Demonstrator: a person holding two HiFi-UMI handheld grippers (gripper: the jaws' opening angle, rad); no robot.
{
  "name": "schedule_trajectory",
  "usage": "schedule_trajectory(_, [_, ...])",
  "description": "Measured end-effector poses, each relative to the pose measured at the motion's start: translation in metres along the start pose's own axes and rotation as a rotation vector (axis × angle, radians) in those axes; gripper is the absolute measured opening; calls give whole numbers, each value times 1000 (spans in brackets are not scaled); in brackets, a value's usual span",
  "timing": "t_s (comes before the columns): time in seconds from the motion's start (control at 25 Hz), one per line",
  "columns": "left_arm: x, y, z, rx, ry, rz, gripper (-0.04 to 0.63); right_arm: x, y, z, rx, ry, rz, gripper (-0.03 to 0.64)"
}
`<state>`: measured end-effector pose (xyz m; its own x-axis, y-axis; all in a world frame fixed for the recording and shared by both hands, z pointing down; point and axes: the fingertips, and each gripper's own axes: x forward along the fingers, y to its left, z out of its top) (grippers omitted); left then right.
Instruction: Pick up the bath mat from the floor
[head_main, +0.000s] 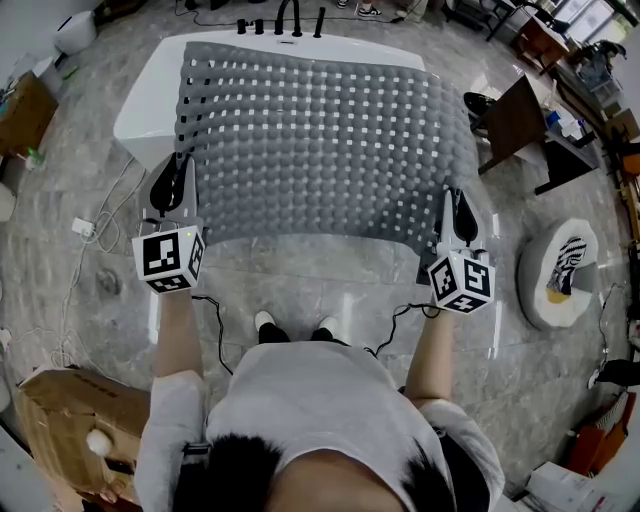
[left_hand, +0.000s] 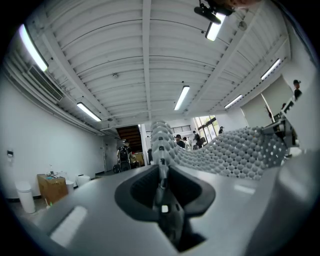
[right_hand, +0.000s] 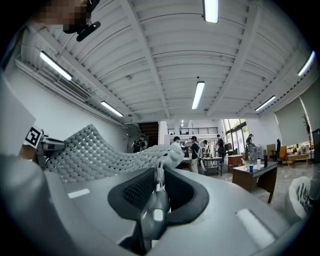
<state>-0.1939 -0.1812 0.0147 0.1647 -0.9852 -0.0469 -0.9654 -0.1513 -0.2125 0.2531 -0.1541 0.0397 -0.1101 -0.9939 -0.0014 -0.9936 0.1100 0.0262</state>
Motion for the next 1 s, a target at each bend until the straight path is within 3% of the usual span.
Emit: schedule_trajectory(1.0, [2, -1, 8, 0, -12, 11, 63, 3, -5, 5, -8, -13, 1, 69])
